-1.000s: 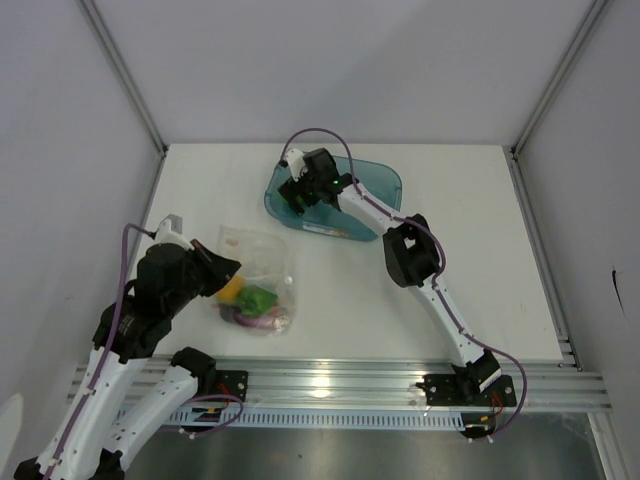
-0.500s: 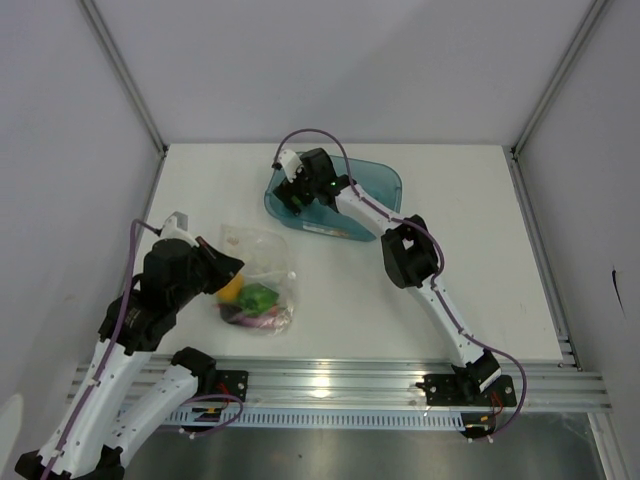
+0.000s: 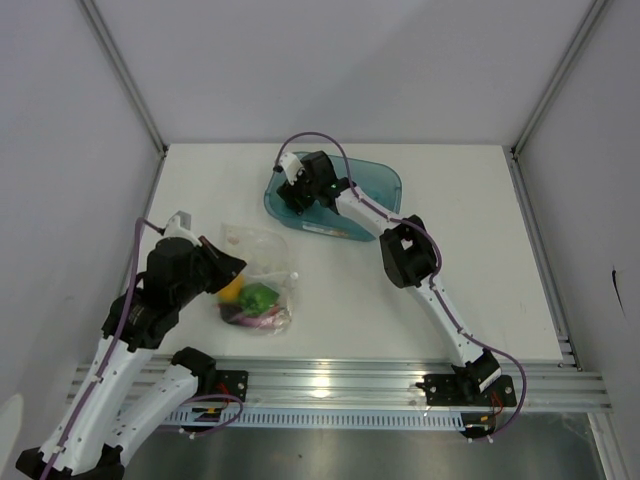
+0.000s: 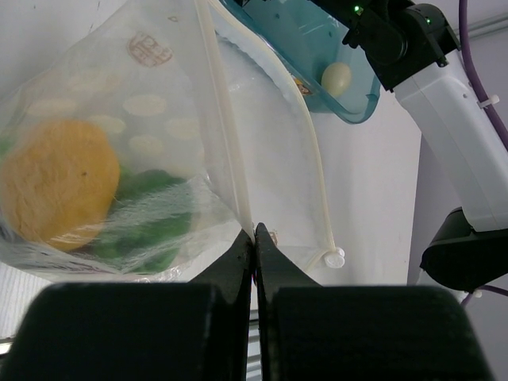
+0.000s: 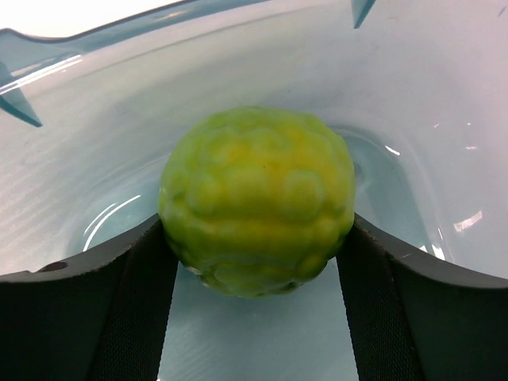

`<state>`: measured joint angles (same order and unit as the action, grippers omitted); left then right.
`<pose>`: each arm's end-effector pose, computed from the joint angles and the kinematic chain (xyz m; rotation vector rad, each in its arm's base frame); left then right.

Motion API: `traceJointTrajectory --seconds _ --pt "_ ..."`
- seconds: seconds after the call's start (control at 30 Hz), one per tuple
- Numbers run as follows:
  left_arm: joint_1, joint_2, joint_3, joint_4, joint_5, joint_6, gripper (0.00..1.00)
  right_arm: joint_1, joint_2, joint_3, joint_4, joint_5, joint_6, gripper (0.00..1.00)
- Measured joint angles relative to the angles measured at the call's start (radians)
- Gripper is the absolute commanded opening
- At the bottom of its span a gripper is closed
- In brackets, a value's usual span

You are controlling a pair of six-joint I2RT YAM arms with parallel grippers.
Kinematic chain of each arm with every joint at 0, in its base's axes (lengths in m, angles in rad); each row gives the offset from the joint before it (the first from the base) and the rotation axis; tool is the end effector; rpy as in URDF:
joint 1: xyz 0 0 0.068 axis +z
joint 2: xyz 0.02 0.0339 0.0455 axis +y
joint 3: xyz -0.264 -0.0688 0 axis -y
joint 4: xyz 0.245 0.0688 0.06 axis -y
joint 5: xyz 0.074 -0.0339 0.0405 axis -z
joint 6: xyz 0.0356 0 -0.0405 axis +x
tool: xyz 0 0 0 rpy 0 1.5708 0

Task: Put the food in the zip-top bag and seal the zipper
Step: Pick up the fake vegetable from the bin.

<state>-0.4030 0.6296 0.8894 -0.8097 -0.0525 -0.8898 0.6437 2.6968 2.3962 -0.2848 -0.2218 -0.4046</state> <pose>0.1124 -0.0459 0.3326 -0.5623 2.1300 -0.6968 0.4758 0.3668 0.1518 -1.1929 1.8055 0.3771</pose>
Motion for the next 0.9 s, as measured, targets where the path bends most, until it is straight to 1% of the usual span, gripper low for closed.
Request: traceJointTrajectory --seconds 0.03,0.1,0.17,0.2,0.23,0.3,0.37,0.53,0.73,0.9 --pt "0.000 0.000 -0.004 0.002 0.003 0.000 0.01 0.000 0.000 0.000 0.002 0.001 0.004 0.55" --pt "0.000 0.000 -0.012 0.005 0.005 0.000 0.00 -0.001 0.000 0.000 0.011 0.006 0.012 0.51" --pt "0.000 0.003 -0.014 0.009 0.009 0.000 0.01 -0.003 0.000 -0.007 0.032 0.014 0.024 0.36" --pt "0.000 0.005 -0.014 0.010 0.012 0.000 0.01 -0.003 0.000 -0.011 0.040 0.015 0.031 0.17" --pt "0.000 0.007 -0.014 0.012 0.014 0.000 0.01 -0.005 -0.001 -0.018 0.048 0.018 0.040 0.09" --pt "0.000 0.013 -0.014 0.018 0.023 0.000 0.01 -0.008 -0.008 -0.040 0.064 0.022 0.057 0.00" --pt "0.000 0.023 -0.014 0.020 0.041 0.000 0.01 -0.013 -0.025 -0.067 0.077 0.028 0.068 0.00" --pt "0.000 0.064 -0.014 0.024 0.088 0.002 0.01 -0.022 -0.140 -0.222 0.095 0.056 0.107 0.00" --pt "0.000 0.132 -0.003 0.023 0.155 0.010 0.01 -0.031 -0.356 -0.398 0.100 0.113 0.166 0.00" --pt "0.000 0.204 0.021 0.034 0.212 0.019 0.01 -0.034 -0.546 -0.432 0.053 0.152 0.245 0.00"
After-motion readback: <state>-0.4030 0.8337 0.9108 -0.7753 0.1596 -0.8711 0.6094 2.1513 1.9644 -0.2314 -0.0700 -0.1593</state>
